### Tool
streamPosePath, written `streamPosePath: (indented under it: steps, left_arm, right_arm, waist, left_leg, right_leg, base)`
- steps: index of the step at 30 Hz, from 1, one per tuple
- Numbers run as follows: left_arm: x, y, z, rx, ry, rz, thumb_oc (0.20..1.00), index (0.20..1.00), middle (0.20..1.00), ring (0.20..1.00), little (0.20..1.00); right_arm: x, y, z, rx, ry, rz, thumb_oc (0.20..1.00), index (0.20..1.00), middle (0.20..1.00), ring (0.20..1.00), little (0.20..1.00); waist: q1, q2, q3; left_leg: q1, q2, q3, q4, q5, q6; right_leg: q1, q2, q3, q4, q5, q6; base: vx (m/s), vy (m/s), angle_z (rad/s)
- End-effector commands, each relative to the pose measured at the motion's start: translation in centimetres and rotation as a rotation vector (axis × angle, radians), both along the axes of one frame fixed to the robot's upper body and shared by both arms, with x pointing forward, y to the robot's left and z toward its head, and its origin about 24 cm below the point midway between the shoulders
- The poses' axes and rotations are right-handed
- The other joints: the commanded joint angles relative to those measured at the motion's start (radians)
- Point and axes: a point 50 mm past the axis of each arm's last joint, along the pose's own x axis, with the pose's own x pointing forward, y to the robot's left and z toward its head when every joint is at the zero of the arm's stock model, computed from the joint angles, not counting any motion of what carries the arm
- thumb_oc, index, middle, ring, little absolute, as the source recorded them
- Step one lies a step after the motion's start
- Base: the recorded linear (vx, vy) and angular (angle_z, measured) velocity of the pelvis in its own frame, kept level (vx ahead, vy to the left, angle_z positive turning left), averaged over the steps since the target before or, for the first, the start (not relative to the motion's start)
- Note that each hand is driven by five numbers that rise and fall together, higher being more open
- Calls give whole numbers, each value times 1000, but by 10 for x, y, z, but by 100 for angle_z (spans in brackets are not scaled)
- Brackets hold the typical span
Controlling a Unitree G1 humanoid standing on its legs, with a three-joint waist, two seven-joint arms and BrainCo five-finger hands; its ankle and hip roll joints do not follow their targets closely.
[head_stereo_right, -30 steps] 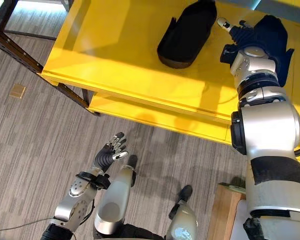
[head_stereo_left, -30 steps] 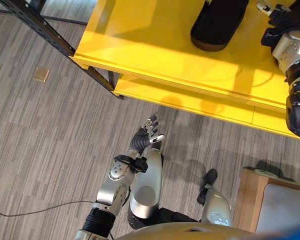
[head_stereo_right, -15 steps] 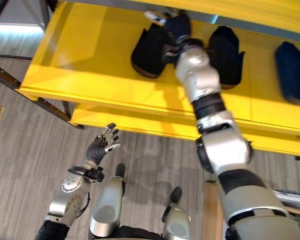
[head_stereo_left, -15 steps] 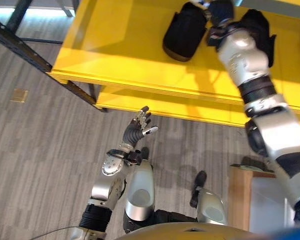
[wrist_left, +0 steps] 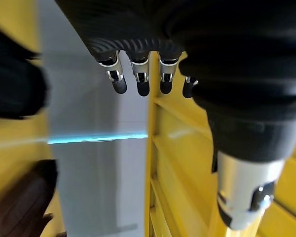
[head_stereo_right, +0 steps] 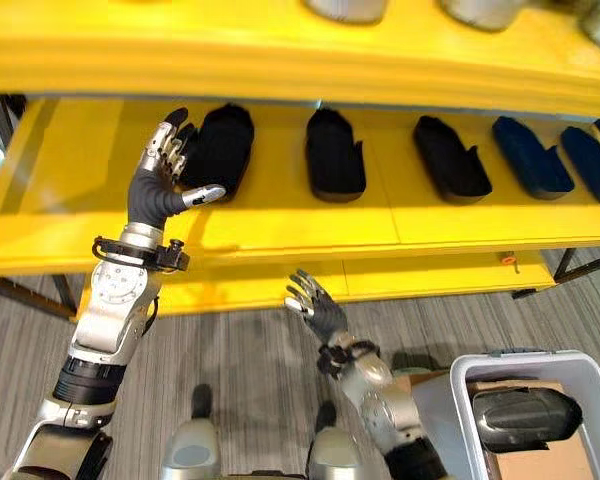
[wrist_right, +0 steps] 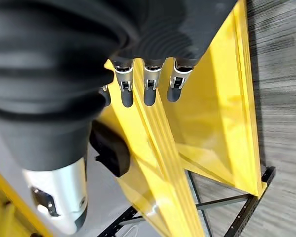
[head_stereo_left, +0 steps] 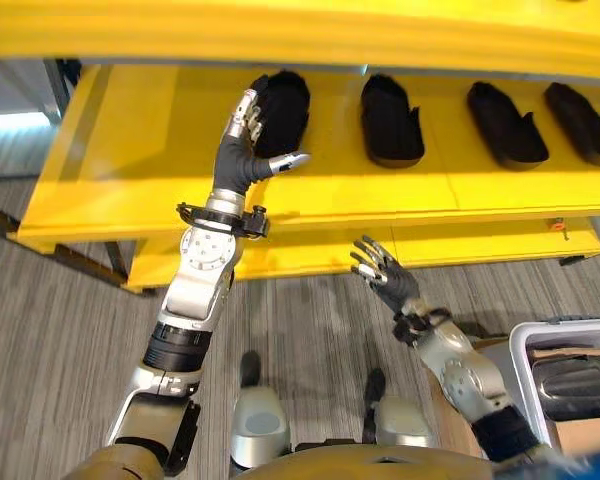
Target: Move parts from the plastic box to the shelf.
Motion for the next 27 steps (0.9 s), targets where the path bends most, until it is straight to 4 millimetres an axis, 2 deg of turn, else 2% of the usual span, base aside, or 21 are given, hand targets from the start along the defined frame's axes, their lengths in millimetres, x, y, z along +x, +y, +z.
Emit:
streamPosePath:
  steps: [1, 2, 4, 5, 7, 9, 10, 11, 12, 14, 15, 16, 18, 20, 23, 25, 27]
  left_arm:
    - [-11, 6, 26, 17, -158, 56, 1000, 1000, 1000, 1000, 1000]
    - [2, 23, 39, 63, -162, 134, 1000, 1000, 1000, 1000, 1000]
    - [13, 49, 51, 139, -147, 235, 1000, 1000, 1000, 1000, 1000]
    - [13, 49, 52, 140, -148, 235, 1000, 1000, 1000, 1000, 1000]
    - [24, 79, 59, 251, -90, 339, 1000, 1000, 1000, 1000, 1000]
    - [29, 98, 58, 292, -27, 396, 1000, 1000, 1000, 1000, 1000]
    - [31, 118, 61, 350, 16, 465, 1000, 1000, 1000, 1000, 1000]
    - [32, 117, 64, 353, 12, 463, 1000, 1000, 1000, 1000, 1000]
    - [35, 133, 64, 366, 70, 509, 1000, 1000, 1000, 1000, 1000]
    - [37, 152, 64, 364, 134, 558, 1000, 1000, 1000, 1000, 1000]
    - [37, 152, 65, 365, 132, 557, 1000, 1000, 1000, 1000, 1000]
    - [35, 169, 72, 397, 172, 620, 1000, 1000, 1000, 1000, 1000]
    - [36, 175, 72, 407, 203, 639, 1000, 1000, 1000, 1000, 1000]
    - [30, 198, 73, 412, 275, 720, 1000, 1000, 1000, 1000, 1000]
    - [27, 207, 76, 395, 300, 751, 1000, 1000, 1000, 1000, 1000]
    - [15, 230, 80, 400, 364, 842, 1000, 1000, 1000, 1000, 1000]
    - [14, 232, 80, 396, 376, 850, 1000, 1000, 1000, 1000, 1000]
  right_arm:
    - [26, 10, 50, 124, -249, 35, 1000, 1000, 1000, 1000, 1000]
    - [13, -2, 37, 138, -195, 5, 1000, 1000, 1000, 1000, 1000]
    - [7, -18, 29, 106, -171, -39, 1000, 1000, 1000, 1000, 1000]
    - [7, -18, 29, 108, -172, -39, 1000, 1000, 1000, 1000, 1000]
    - [2, -26, 19, 118, -128, -80, 1000, 1000, 1000, 1000, 1000]
    - [-1, -30, 16, 127, -113, -100, 1000, 1000, 1000, 1000, 1000]
    - [-3, -35, 11, 117, -92, -114, 1000, 1000, 1000, 1000, 1000]
    - [-3, -34, 11, 122, -94, -115, 1000, 1000, 1000, 1000, 1000]
    - [-6, -37, 10, 129, -90, -124, 1000, 1000, 1000, 1000, 1000]
    - [-7, -38, 5, 132, -73, -128, 1000, 1000, 1000, 1000, 1000]
    - [-7, -38, 5, 134, -74, -129, 1000, 1000, 1000, 1000, 1000]
    - [-8, -40, 8, 126, -85, -121, 1000, 1000, 1000, 1000, 1000]
    - [-7, -39, 7, 138, -81, -126, 1000, 1000, 1000, 1000, 1000]
    - [-8, -39, 6, 143, -81, -129, 1000, 1000, 1000, 1000, 1000]
    - [-7, -37, 3, 152, -75, -134, 1000, 1000, 1000, 1000, 1000]
    - [-9, -36, 2, 157, -75, -128, 1000, 1000, 1000, 1000, 1000]
    - [-9, -36, 3, 159, -82, -126, 1000, 1000, 1000, 1000, 1000]
  waist:
    - [19, -21, 2]
    - [-3, -12, -6]
    - [-20, -2, -10]
    - [-19, -3, -9]
    - [-34, 4, -10]
    - [-44, 9, -8]
    - [-52, 14, -4]
    - [-50, 10, -3]
    - [-57, 13, 4]
    - [-60, 12, 15]
    - [-59, 11, 17]
    - [-68, 14, 31]
    - [-65, 10, 40]
    - [-68, 7, 59]
    - [-64, 0, 73]
    - [-65, -10, 91]
    - [-65, -12, 97]
  left_leg:
    - [55, 82, 29, -12, 4, 14]
    - [69, 82, 35, -16, 4, 14]
    - [79, 83, 38, -20, 6, 14]
    - [80, 83, 38, -21, 6, 14]
    - [91, 86, 46, -27, 7, 13]
    - [96, 88, 48, -27, 7, 12]
    - [98, 89, 50, -26, 9, 13]
    - [98, 90, 50, -26, 9, 12]
    - [100, 90, 53, -25, 8, 12]
    - [102, 91, 55, -23, 8, 10]
    - [103, 91, 55, -23, 8, 10]
    - [103, 92, 57, -20, 9, 9]
    - [102, 93, 57, -17, 9, 8]
    - [104, 95, 58, -9, 8, 6]
    - [102, 96, 59, -2, 7, 5]
    - [98, 99, 60, 7, 7, 2]
    - [96, 98, 59, 10, 8, 1]
  right_leg:
    - [-13, -89, -4, -26, 121, -80]
    - [-11, -85, 2, -25, 121, -80]
    - [-10, -83, 0, -26, 121, -79]
    - [-9, -82, 0, -26, 121, -80]
    - [-11, -80, 4, -26, 121, -79]
    - [-11, -80, 7, -26, 119, -79]
    - [-13, -80, 10, -24, 120, -78]
    - [-13, -79, 9, -23, 119, -79]
    - [-16, -79, 10, -22, 117, -78]
    - [-18, -79, 13, -20, 115, -78]
    - [-18, -79, 13, -20, 114, -78]
    - [-22, -80, 16, -18, 116, -77]
    - [-24, -81, 17, -15, 115, -78]
    - [-31, -84, 21, -9, 114, -79]
    - [-36, -85, 25, -3, 112, -80]
    - [-51, -90, 30, 7, 110, -80]
    - [-56, -91, 33, 10, 110, -80]
  base:
    - [100, -61, -1]
    - [94, -59, -5]
    - [75, -58, -9]
    - [53, -42, -24]
    - [55, -43, -14]
    - [40, -38, -5]
    - [14, -23, -5]
    - [18, -23, -5]
    - [21, -20, -3]
    - [6, -6, 3]
    - [0, 0, 0]
    - [0, 0, 0]
    - [0, -20, -5]
    - [4, -11, -2]
    - [-3, -4, -1]
    - [-1, -17, -5]
    - [4, -8, -4]
